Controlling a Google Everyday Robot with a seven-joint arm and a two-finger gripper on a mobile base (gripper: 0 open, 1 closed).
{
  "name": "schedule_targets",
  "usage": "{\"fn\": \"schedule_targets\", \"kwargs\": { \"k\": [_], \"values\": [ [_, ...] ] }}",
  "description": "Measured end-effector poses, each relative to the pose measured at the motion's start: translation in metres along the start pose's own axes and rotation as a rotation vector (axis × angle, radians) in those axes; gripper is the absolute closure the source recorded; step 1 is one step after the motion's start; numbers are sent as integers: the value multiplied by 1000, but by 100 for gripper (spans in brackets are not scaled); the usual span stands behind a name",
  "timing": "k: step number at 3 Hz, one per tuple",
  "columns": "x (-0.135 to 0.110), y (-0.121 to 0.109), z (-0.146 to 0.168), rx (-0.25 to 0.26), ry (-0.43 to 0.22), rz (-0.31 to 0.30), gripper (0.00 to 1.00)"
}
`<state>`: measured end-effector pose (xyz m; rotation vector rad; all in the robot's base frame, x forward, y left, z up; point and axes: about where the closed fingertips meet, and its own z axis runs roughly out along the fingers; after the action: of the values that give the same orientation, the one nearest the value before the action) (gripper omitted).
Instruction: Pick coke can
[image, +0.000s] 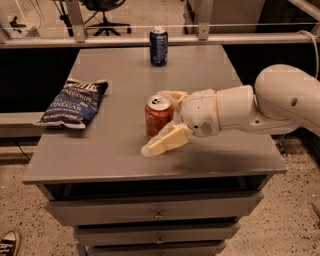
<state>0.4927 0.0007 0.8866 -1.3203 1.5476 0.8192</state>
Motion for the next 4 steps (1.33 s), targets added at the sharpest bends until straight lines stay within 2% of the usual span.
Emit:
{"fn": "schedule_targets", "kwargs": {
  "k": [2,3,4],
  "values": [
    [5,-5,4,38,-84,47,62],
    [-5,-10,-11,61,-109,50,85],
    [-26,-21,-42,89,-145,46,100]
  ]
}}
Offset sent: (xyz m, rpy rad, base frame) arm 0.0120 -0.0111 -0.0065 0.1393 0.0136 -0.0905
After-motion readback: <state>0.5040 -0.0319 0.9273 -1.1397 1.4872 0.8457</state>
